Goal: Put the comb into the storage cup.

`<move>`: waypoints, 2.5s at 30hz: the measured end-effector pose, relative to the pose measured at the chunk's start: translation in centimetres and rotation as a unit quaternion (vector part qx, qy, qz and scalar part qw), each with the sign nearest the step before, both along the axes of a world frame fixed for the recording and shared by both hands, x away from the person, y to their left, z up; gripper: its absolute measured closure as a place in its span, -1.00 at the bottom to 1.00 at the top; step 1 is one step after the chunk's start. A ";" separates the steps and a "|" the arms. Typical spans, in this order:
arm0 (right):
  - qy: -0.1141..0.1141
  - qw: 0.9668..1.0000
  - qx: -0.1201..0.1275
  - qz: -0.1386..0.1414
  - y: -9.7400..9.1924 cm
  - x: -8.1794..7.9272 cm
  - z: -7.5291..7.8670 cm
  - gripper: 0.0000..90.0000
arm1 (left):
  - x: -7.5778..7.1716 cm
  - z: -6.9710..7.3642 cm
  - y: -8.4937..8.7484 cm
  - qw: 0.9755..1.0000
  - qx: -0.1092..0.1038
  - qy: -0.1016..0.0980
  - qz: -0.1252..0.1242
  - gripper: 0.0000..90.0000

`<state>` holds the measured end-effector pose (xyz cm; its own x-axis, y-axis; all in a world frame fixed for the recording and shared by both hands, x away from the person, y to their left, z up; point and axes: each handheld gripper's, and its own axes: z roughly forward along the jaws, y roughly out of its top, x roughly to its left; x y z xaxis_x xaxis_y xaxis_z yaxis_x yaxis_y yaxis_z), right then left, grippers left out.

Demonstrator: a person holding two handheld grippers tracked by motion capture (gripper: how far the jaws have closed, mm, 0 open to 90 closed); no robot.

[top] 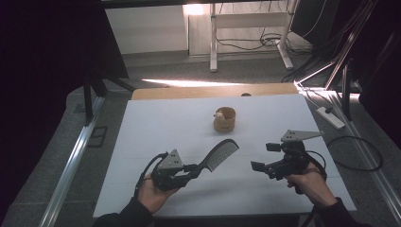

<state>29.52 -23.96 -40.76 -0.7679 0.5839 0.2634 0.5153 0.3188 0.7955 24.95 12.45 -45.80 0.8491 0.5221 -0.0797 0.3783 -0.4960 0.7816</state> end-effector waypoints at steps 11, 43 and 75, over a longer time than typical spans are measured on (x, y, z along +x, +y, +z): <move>0.010 1.000 -0.003 0.021 1.7 1.0 0.4 -1.00 | 0.0 -0.1 -0.7 1.000 0.003 -0.002 -0.009 0.61; 0.066 0.997 -0.031 0.032 5.5 3.3 1.1 -1.00 | -0.1 -0.2 -2.6 1.000 0.012 -0.015 -0.024 0.61; 0.165 0.985 0.041 0.025 5.1 4.8 0.3 0.36 | -0.6 -0.3 -3.4 0.999 0.021 -0.040 -0.026 0.61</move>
